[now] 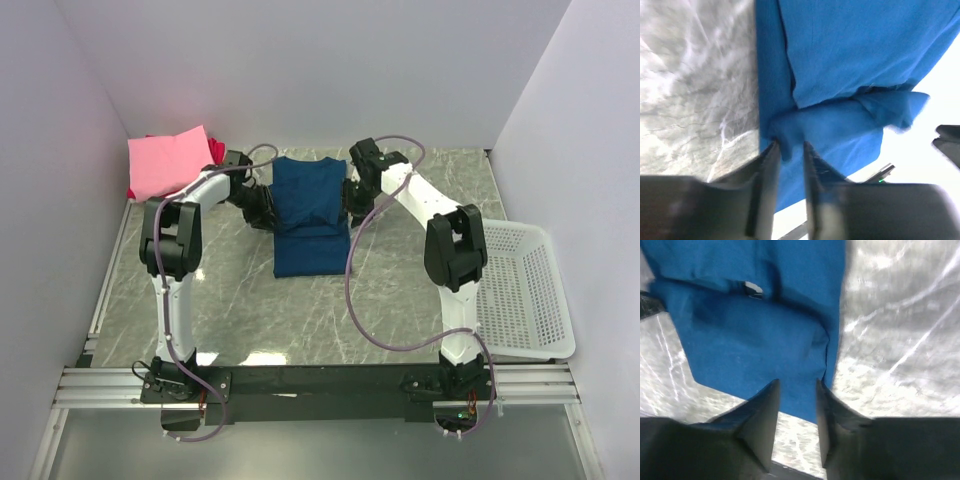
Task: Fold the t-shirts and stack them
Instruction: Fold the tshirt
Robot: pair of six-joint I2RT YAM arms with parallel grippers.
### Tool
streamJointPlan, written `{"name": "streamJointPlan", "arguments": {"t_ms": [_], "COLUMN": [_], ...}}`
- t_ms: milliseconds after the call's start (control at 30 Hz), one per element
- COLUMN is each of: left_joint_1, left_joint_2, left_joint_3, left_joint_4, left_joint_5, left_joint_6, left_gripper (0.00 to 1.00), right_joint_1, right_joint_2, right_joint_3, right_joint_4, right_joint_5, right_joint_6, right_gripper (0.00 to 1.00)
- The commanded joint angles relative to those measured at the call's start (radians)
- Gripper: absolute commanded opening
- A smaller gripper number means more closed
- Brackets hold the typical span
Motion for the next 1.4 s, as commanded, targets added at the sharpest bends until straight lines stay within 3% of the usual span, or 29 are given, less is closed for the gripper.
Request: {"name": "streamJointPlan", "arguments": {"t_ms": [0,67,167,500,733,1033,1367], "left_joint_1": [0.027,0.031,0.031,0.018,-0.014,-0.075,-0.100], "left_joint_2": [-0.015,-0.034,-0.081,-0.267,-0.377,-0.377,-0.385], "left_joint_3": [0.081,0.102,0.094,-0.186,-0.386,-0.460,-0.508], "left_joint_4": [0.062,0.100,0.139,0.179,0.228,0.193,0.161], "left_joint_5": [-0.021,-0.036,-0.055,-0.096,-0.088,-0.165,-0.191], "left_joint_6": [-0.084,-0.124,-0.140,-0.063,-0.051,-0.030,0.015], "left_gripper": [0.38,0.49,0.57,0.60,0.60,0.59,0.59], "right_joint_1": [-0.021,-0.020,-0.020,0.005,0.066,0.079,0.077], "right_joint_2": [0.032,0.041,0.029,-0.141,-0.126,0.016,0.254], "right_joint_3": [0.119,0.163,0.192,-0.131,-0.170,-0.025,0.308], "right_joint_4": [0.019,0.007,0.014,0.141,0.165,0.160,0.063], "right_joint_5": [-0.062,-0.072,-0.083,-0.118,-0.091,-0.033,0.010], "right_joint_6": [-0.034,-0.036,-0.042,-0.027,-0.022,-0.017,-0.024], "right_gripper": [0.51,0.54,0.55,0.53,0.52,0.51,0.51]}}
